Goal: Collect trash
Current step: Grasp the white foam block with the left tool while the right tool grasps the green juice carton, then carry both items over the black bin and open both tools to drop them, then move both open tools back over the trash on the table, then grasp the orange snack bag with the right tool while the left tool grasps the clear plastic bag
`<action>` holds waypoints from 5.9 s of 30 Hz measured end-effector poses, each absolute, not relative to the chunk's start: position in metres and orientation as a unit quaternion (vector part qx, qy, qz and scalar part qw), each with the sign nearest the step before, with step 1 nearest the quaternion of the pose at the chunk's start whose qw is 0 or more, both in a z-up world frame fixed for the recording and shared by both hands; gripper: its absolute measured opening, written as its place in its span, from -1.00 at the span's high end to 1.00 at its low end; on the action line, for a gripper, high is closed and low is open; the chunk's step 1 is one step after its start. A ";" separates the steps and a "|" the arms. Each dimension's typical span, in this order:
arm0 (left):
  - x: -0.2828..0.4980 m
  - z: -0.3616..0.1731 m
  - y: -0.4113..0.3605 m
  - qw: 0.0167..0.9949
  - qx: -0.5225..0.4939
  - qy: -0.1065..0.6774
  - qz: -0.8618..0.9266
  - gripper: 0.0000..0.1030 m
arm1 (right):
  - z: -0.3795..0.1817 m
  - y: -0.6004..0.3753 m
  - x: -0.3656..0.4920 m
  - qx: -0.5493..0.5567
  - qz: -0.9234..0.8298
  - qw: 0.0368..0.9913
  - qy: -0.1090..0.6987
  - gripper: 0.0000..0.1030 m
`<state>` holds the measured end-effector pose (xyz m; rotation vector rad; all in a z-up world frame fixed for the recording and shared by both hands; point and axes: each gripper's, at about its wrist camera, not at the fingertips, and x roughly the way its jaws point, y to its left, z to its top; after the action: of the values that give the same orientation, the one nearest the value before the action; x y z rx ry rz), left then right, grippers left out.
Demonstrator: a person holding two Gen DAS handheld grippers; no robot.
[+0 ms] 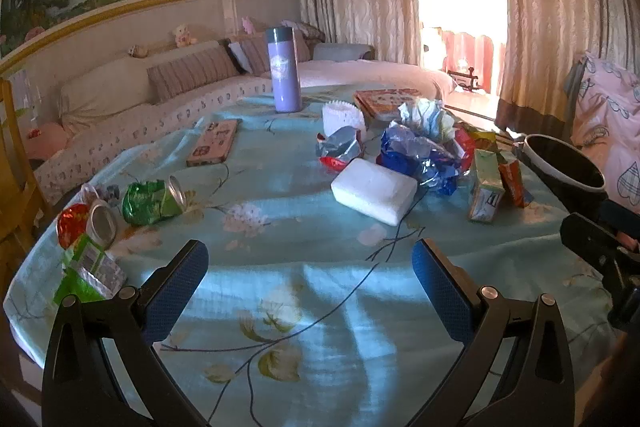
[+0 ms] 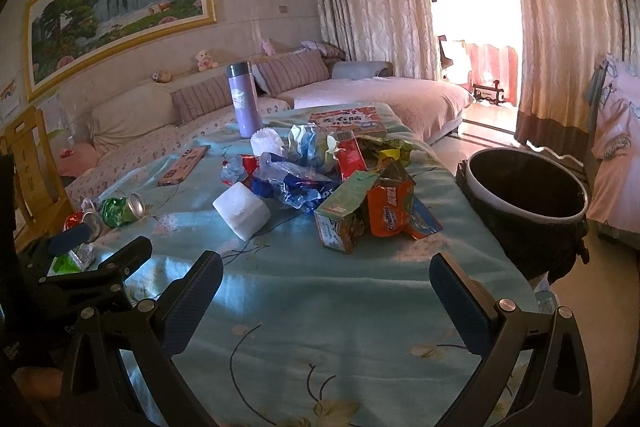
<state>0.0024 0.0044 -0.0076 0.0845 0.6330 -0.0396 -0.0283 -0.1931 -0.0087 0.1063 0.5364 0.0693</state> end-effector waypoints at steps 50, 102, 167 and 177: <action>0.117 -0.044 -0.020 0.888 -0.017 0.418 -0.193 0.36 | -0.052 -0.220 0.084 0.173 0.087 0.900 0.392 0.37; 0.138 0.009 -0.291 0.826 0.084 0.396 -0.392 0.38 | 0.000 -0.443 0.051 0.190 -0.027 0.918 0.346 0.38; 0.136 -0.027 -0.046 0.884 -0.020 0.423 -0.199 -0.56 | -0.034 -0.296 0.064 0.162 0.042 0.913 0.371 -0.74; 0.179 -0.039 -0.049 0.885 -0.006 0.429 -0.178 -0.68 | -0.042 -0.286 0.096 0.119 0.047 0.910 0.394 -0.37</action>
<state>0.1790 -0.0489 -0.0387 -0.0117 0.8930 -0.3708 0.0964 -0.2859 -0.0417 0.2450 0.8132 0.0970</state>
